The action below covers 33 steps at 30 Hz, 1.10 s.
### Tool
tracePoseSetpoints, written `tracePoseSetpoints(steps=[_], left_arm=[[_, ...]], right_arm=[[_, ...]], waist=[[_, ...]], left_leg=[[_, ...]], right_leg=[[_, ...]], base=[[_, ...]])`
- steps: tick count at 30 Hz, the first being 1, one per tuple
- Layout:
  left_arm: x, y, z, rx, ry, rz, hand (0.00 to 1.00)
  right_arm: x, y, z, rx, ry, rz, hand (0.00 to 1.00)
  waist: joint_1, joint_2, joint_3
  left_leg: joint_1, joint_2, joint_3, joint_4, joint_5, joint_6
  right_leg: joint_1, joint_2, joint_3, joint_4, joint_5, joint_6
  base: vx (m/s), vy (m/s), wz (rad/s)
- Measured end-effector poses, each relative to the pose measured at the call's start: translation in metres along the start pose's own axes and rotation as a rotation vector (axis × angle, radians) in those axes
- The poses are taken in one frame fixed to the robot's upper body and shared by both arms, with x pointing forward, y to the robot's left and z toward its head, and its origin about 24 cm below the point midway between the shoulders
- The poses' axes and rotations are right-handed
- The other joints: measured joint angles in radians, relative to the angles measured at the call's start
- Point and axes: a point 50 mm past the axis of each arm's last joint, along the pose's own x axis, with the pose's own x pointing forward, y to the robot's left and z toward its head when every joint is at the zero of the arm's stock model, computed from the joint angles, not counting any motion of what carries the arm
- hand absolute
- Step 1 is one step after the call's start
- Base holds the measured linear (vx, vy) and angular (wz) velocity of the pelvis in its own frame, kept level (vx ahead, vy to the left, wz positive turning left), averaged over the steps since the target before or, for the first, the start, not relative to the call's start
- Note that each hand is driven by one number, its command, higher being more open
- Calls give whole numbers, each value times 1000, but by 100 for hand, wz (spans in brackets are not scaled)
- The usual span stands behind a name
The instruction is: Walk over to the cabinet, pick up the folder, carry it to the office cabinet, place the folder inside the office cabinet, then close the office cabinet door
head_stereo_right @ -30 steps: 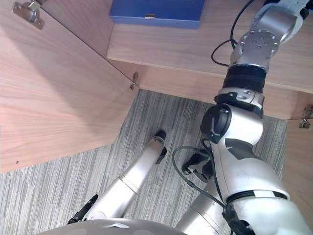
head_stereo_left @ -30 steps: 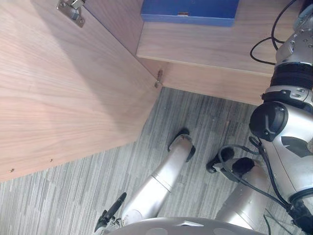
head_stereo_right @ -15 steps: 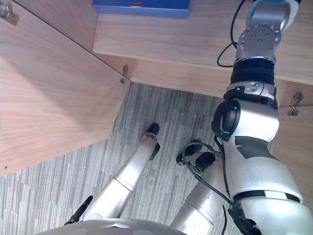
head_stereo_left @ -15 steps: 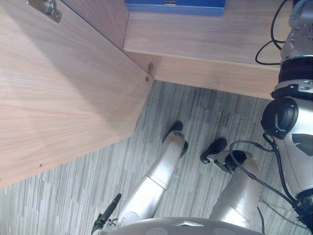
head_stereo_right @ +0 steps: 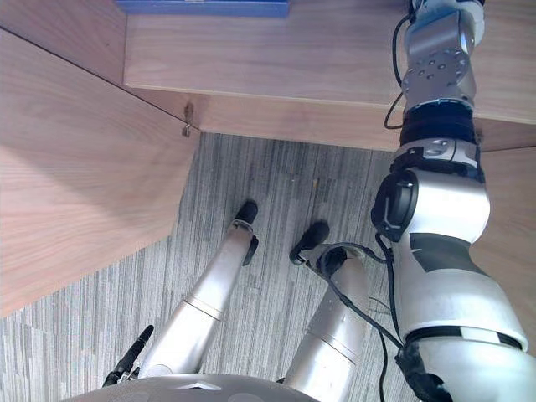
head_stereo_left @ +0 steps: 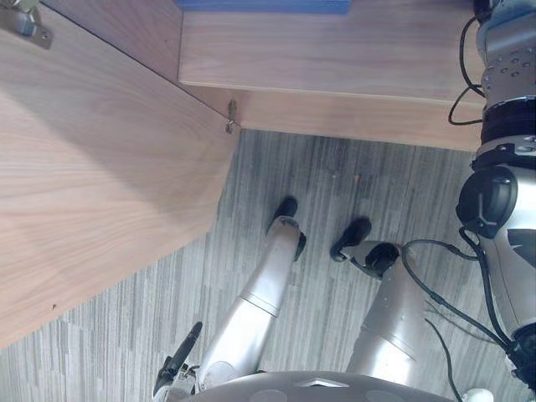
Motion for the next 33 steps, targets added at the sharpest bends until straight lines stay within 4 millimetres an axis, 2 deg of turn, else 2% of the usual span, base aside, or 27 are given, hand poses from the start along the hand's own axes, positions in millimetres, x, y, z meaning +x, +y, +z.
tracePoseSetpoints(steps=[3,8,12,14,24,25,28,31,33], left_arm=[[0,-2,2,-1,-7,-25,100],[0,-1,6,-10,-25,-44,100],[0,0,12,-27,-48,-65,100],[0,-2,16,2,-60,-92,100],[1,-3,23,101,-72,-156,100],[1,-3,23,101,-72,-157,100],[1,-3,24,104,-76,-158,100],[2,-1,28,109,-84,-155,100],[2,0,32,115,-91,-154,100]], right_arm=[[1,-4,3,-46,2,34,100],[4,-21,10,-145,5,57,100],[5,-41,14,-254,28,67,100],[4,-53,18,-341,30,74,100],[-4,-76,28,-925,71,216,100],[-5,-78,27,-1019,73,226,100],[-9,-86,18,-1143,105,237,100],[-12,-96,9,-1208,150,233,100],[-16,-110,-2,-1234,203,225,100]], waist=[[-3,0,14],[1,0,15],[13,0,15],[24,0,15],[28,-3,13],[28,-4,13],[39,-12,7],[50,-27,-8],[52,-40,-25]], left_leg=[[13,4,3,-10,4,3],[18,12,13,-26,13,14],[35,13,19,-34,14,17],[48,13,21,-44,16,20],[77,26,35,-68,20,28],[87,27,35,-75,21,29],[122,36,32,-109,27,38],[147,50,36,-140,34,40],[176,54,30,-175,47,43]], right_leg=[[16,3,-2,-21,15,-3],[33,8,-5,-57,33,16],[55,8,-5,-77,47,17],[71,7,-4,-89,50,20],[105,17,-6,-127,64,26],[116,18,-8,-133,65,26],[158,19,-25,-168,75,22],[186,30,-36,-202,85,22],[222,34,-55,-240,94,22]], base=[[-27,107,-6],[-35,116,-6],[-30,106,-4],[-28,99,-2],[-33,86,-4],[-43,88,-2],[-32,77,0],[-19,63,-1],[-6,73,4]])
